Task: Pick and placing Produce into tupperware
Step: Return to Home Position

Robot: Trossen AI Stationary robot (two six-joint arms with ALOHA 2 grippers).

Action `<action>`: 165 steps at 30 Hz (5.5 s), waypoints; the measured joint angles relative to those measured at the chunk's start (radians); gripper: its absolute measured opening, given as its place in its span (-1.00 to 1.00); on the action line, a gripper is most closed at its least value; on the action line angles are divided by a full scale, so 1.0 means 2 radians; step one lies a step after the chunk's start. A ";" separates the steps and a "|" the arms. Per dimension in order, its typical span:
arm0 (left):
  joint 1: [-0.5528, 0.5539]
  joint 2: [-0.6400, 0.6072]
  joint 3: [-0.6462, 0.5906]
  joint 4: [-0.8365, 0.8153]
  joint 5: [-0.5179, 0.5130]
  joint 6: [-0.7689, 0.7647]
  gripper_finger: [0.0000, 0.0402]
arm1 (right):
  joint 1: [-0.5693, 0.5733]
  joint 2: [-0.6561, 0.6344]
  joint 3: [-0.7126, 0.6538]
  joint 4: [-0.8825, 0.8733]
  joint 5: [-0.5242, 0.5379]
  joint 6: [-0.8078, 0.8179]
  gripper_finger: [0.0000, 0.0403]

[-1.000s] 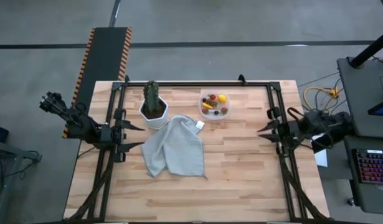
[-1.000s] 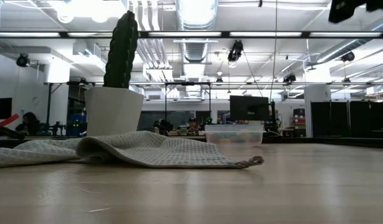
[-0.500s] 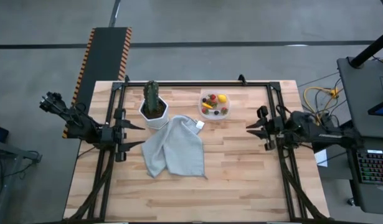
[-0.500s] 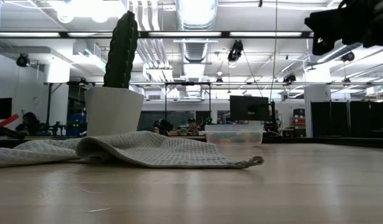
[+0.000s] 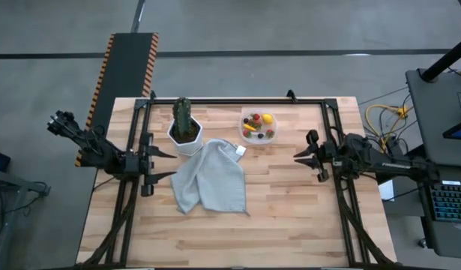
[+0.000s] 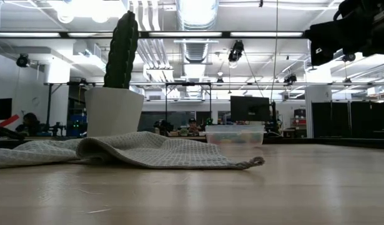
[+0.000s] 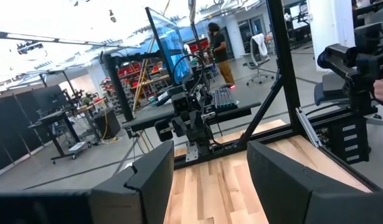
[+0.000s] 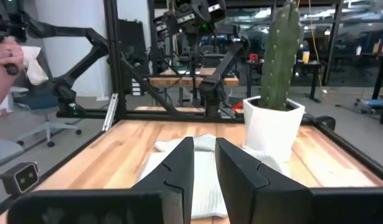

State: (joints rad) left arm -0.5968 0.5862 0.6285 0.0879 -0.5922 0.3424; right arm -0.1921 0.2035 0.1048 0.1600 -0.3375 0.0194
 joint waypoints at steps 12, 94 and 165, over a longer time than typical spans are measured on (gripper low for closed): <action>0.000 0.000 0.000 0.000 -0.010 -0.011 -0.06 | 0.069 -0.037 0.000 -0.054 0.046 -0.018 -0.71; 0.255 -0.252 -0.214 -0.044 0.227 -0.081 -1.00 | 0.109 -0.072 -0.048 -0.075 0.169 -0.018 -0.96; 0.256 -0.267 -0.312 -0.024 0.228 -0.154 -1.00 | 0.109 -0.049 -0.048 -0.051 0.183 -0.010 -0.96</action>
State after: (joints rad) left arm -0.0841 0.0517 0.0048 0.0401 -0.1360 0.0338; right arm 0.0261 0.1062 0.0097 0.0574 0.0277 -0.0007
